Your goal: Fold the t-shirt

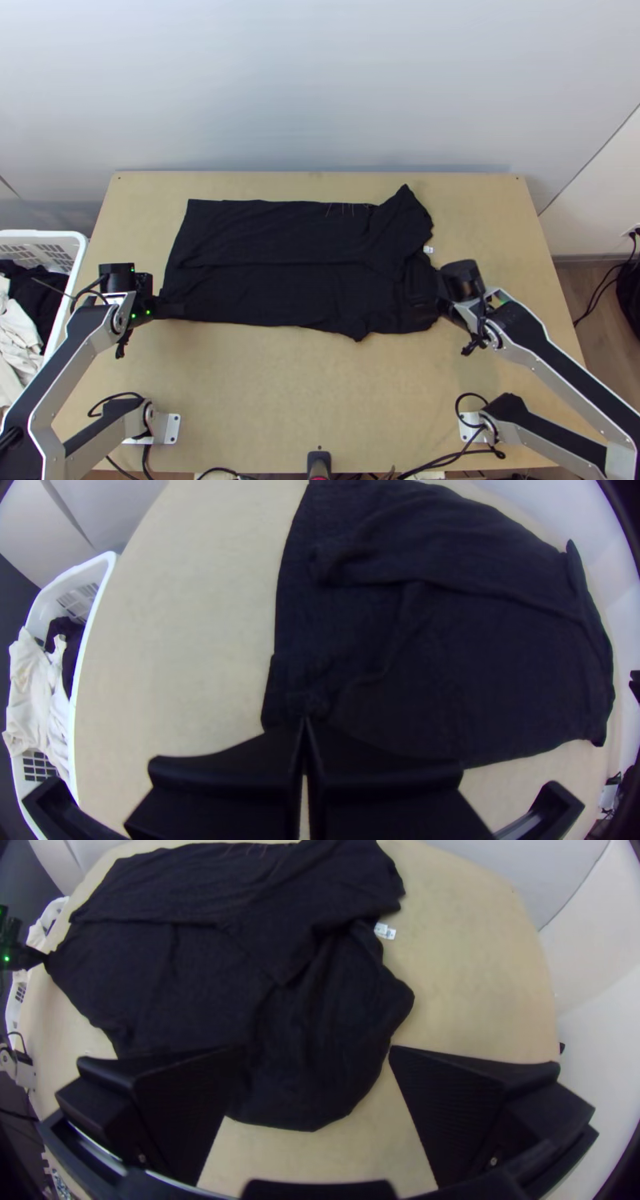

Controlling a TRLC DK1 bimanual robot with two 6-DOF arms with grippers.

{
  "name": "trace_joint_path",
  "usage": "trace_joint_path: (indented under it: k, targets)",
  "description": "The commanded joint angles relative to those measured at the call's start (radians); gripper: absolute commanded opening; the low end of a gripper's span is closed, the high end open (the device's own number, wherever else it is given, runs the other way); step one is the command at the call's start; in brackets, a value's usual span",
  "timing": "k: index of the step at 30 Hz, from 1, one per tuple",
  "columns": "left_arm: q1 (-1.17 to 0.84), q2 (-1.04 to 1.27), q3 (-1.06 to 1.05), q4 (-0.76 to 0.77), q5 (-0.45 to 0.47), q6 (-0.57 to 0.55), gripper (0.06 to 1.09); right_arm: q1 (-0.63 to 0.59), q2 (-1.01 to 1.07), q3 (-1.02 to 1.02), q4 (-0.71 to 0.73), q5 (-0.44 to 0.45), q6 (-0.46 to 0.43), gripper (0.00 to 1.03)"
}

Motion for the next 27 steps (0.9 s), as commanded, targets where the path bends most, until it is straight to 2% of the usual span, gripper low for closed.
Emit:
trace_joint_path:
  k: [1,11,22,25,27]
  targets:
    - [-0.009,-0.034,0.007,0.008,0.003,-0.023,0.1,0.021,0.01,-0.084,0.002,-0.003,0.052,0.96]
    - [-0.015,-0.052,0.028,0.003,0.002,-0.04,0.1,-0.005,0.045,-0.175,0.063,-0.004,0.072,0.96]
    - [-0.019,-0.055,0.036,-0.006,0.0,-0.038,0.1,0.014,0.14,-0.175,0.129,-0.004,0.095,0.96]
    - [-0.014,-0.061,0.034,-0.012,-0.001,-0.035,0.1,0.034,0.16,-0.158,0.135,-0.004,0.105,0.87]
    - [-0.009,-0.066,0.033,-0.015,-0.001,-0.032,0.1,0.052,0.168,-0.153,0.135,-0.004,0.12,0.87]
